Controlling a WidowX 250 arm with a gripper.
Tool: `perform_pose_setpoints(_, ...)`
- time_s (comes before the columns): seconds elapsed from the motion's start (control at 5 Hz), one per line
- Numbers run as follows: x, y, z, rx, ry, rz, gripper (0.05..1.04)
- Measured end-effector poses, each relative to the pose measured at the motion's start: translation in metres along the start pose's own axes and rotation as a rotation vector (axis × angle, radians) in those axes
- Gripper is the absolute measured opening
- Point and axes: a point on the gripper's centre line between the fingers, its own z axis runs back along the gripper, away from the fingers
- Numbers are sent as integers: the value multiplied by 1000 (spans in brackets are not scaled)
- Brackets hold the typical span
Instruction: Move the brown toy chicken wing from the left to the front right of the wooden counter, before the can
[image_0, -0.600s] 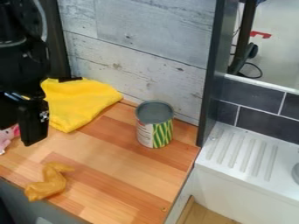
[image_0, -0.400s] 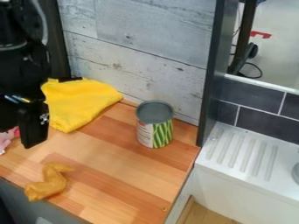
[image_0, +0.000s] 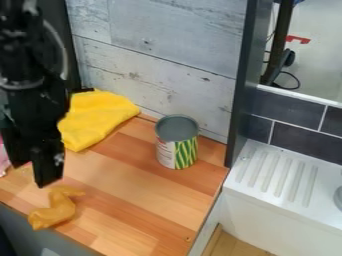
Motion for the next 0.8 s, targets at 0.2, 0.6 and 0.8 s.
perform_pose_setpoints(0.2, 4, 4, -31, -1, 69, 26, 1000)
perform_pose_setpoints(0.6, 6, 8, -68, -4, 129, 35, 1000)
perform_pose_setpoints(0.8, 1, 7, -81, -22, 189, 45, 1000)
